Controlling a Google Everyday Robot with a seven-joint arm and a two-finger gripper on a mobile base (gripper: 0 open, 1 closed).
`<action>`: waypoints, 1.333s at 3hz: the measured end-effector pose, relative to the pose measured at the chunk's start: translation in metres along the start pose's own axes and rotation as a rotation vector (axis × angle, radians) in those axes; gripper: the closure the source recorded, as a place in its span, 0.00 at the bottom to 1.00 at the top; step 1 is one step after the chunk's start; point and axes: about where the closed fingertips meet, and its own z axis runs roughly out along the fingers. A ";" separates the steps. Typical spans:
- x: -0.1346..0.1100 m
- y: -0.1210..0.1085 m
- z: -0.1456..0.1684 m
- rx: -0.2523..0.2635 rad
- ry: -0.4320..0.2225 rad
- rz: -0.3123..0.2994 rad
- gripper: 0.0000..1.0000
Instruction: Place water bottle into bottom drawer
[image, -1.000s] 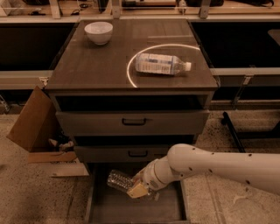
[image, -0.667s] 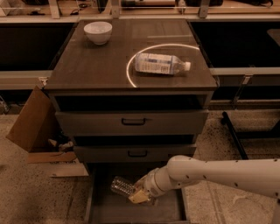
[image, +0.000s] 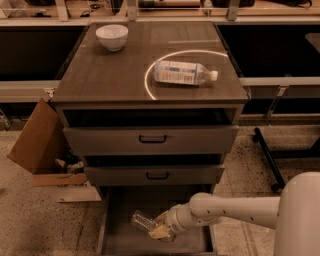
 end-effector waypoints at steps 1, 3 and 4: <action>0.024 -0.026 0.047 -0.029 0.004 0.025 0.50; 0.033 -0.053 0.071 -0.037 -0.006 0.035 0.04; 0.039 -0.058 0.063 -0.030 -0.003 0.046 0.00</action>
Offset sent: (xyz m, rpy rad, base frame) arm 0.0458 0.0106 -0.0993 0.0315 0.0387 -0.0067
